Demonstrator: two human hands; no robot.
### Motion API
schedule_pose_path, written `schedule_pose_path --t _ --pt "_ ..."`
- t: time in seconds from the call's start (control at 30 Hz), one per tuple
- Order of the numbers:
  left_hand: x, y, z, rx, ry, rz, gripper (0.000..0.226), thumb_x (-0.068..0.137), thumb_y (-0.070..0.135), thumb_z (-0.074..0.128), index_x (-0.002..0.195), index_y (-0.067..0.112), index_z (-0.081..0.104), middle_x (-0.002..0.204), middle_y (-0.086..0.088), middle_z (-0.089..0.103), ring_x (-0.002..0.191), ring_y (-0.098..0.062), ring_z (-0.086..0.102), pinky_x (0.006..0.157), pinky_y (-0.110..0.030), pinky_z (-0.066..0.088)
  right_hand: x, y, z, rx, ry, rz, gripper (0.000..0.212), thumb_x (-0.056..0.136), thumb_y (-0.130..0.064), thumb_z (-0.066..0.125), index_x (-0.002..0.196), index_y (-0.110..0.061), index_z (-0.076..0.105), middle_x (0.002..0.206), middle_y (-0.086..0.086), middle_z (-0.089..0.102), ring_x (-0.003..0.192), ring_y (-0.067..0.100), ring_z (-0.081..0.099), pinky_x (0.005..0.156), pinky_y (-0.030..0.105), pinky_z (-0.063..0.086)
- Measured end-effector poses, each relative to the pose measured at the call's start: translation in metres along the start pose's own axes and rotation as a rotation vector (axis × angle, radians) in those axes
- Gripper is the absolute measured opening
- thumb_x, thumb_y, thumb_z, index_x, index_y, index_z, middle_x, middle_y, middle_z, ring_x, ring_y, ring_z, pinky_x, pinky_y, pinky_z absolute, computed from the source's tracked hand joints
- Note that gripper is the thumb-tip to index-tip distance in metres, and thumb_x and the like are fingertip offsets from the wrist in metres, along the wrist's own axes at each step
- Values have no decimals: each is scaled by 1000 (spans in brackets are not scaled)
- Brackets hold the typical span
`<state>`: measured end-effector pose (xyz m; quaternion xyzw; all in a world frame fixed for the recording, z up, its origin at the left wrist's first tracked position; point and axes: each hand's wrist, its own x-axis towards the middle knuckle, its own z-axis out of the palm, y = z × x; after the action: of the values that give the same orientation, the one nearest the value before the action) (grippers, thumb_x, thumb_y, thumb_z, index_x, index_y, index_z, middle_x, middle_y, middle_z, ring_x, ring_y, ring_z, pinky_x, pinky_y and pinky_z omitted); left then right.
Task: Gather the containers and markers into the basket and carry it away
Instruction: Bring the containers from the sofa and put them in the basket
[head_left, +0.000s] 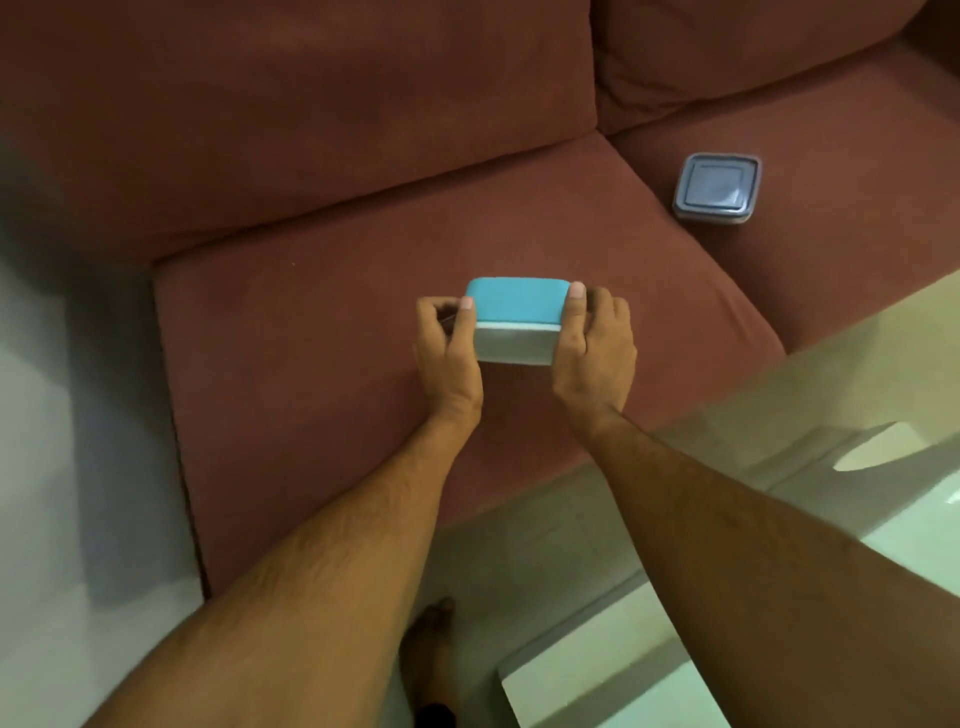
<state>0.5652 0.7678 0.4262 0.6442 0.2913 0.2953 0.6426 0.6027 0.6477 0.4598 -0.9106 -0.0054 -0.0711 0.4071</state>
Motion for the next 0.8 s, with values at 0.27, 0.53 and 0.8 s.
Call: schedule_pose_path --t 0.27,0.53,0.8 --pt "-172 13 -29 163 151 -152 52 91 71 32 89 28 59 85 1 70 80 -22 72 69 -47 61 -114 45 -114 27 -100 -191 59 98 -64 35 117 -19 68 108 -4 70 89 7 61 63 5 33" --pt "-320 22 -54 334 179 -146 55 106 54 32 89 12 65 83 -3 68 80 -24 64 65 -29 42 -205 106 -182 -37 -113 -206 53 97 -63 39 94 -21 72 80 -7 69 71 13 60 57 22 38" --pt "-430 24 -62 488 94 -135 61 101 66 36 64 18 51 66 1 61 69 -23 61 60 -29 36 -265 166 -239 -137 -107 -136 52 105 -53 40 92 -14 72 79 2 69 71 22 57 67 28 36"
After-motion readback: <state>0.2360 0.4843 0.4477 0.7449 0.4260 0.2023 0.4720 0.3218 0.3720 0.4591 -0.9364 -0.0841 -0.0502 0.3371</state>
